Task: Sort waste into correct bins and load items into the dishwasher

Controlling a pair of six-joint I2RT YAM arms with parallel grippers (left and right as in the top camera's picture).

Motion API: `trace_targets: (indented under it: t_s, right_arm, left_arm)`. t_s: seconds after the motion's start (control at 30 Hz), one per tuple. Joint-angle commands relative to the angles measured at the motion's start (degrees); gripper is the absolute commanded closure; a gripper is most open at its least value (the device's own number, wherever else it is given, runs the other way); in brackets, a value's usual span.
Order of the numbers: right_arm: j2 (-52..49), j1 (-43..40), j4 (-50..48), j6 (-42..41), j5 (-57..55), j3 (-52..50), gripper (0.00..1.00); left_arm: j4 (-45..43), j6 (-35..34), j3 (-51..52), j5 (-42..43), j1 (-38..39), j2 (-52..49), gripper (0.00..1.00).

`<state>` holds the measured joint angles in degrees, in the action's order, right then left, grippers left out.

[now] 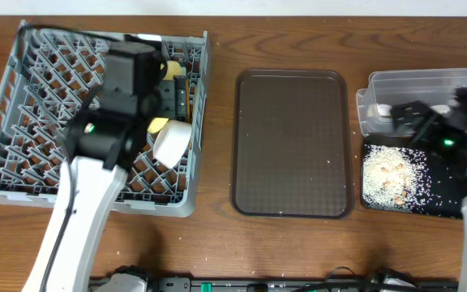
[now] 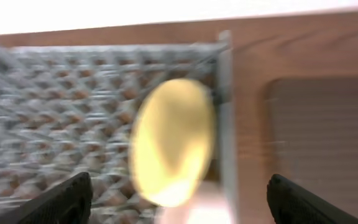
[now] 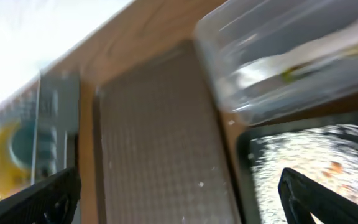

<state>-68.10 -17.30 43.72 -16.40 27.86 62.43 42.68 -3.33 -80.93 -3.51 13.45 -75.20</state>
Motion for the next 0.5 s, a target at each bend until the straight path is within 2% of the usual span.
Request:
trace_targets:
  t_s: [0.0,0.27,0.47]
  right_arm:
    - [0.3,8.4,-0.3,3.7,-4.0,0.5,0.01]
    - [0.3,24.9,-5.4,3.6,-14.3,0.5,0.01]
    - [0.3,29.2,-9.4,3.6,-14.3,0.5,0.01]
  left_arm:
    - [1.2,-5.6,0.1,9.3,-0.2,2.2,0.08]
    - [5.0,-5.6,0.1,9.0,-0.2,4.4,0.08]
    - [5.3,-5.6,0.1,9.0,-0.2,4.0,0.07]
